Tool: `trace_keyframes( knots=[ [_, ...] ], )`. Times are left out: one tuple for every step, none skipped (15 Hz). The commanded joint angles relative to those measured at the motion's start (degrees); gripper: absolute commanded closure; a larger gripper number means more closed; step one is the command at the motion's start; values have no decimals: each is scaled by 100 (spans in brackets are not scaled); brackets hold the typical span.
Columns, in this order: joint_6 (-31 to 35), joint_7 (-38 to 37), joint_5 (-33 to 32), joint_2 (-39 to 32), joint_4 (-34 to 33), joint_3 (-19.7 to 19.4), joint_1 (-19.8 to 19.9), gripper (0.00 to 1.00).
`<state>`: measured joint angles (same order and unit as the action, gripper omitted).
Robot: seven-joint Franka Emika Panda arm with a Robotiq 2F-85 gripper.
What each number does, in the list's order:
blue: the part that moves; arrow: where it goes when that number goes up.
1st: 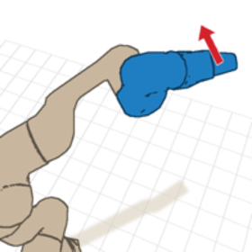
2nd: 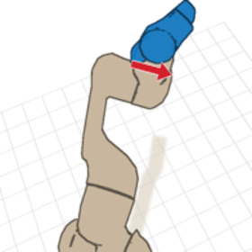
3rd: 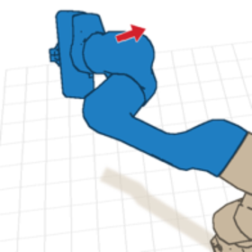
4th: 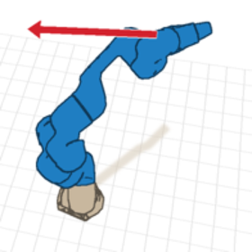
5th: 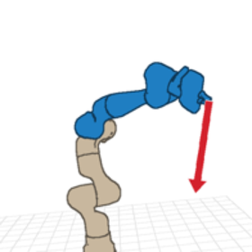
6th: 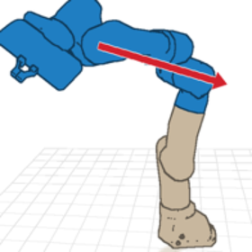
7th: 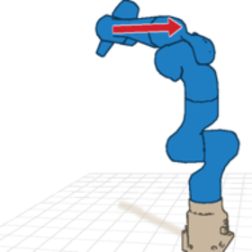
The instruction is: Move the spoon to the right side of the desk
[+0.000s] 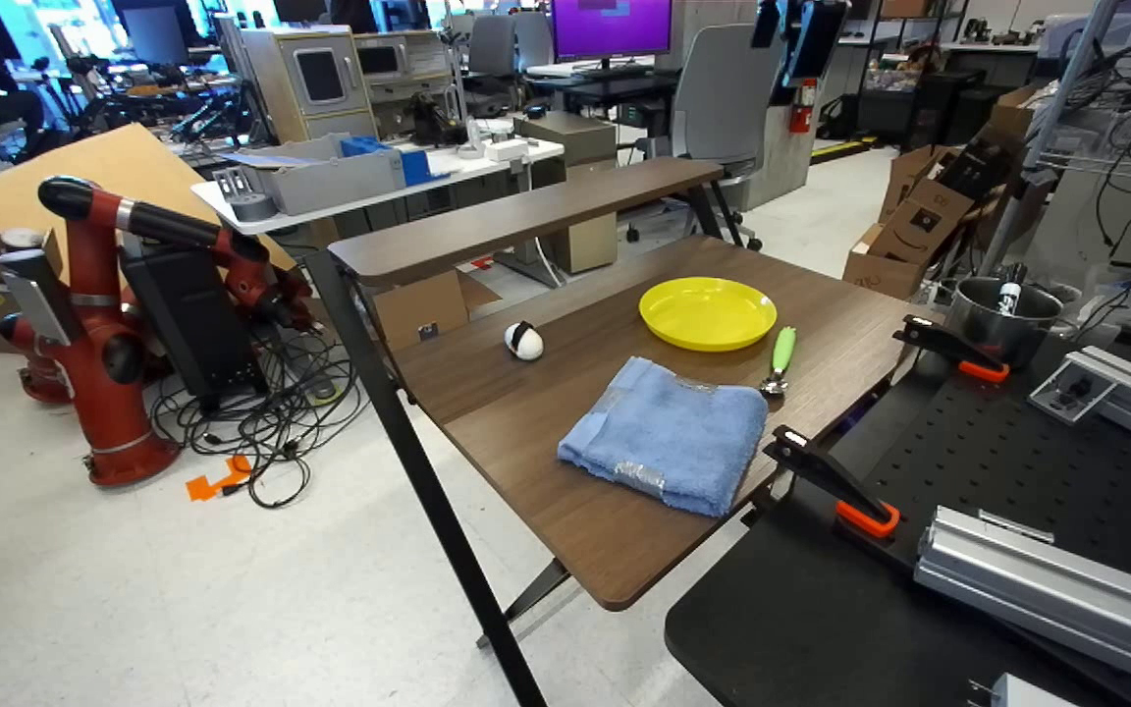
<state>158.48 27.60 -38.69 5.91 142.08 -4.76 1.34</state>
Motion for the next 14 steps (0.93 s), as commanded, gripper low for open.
trace_keyframes(
  knots=[
    [1059, 1442, 768, -617, -12, -201, -117, 0],
    [1252, 1819, 1086, -860, -20, -154, -164, 0],
    [1399, 2241, 1473, -1065, 9, -12, -153, 0],
    [1394, 2652, 1845, -1270, -16, 245, -81, 0],
    [1367, 3045, 2171, -1480, -56, 590, 97, 0],
    [1173, 3422, 2507, -1617, -137, 940, 296, 0],
    [983, 3796, 2829, -1814, -289, 1286, 514, 0],
    [718, 4166, 3118, -1891, -428, 1475, 647, 0],
    [486, 4528, 3380, -1953, -570, 1579, 753, 0],
    [169, 4492, 3292, -1912, -699, 1456, 721, 0],
    [672, 4072, 3096, -1898, -437, 1239, 428, 0],
    [459, 4235, 3150, -1902, -576, 1216, 485, 0],
    [350, 4304, 3161, -1901, -647, 1203, 519, 0],
    [301, 4321, 3164, -1901, -664, 1206, 521, 0]
  ],
)
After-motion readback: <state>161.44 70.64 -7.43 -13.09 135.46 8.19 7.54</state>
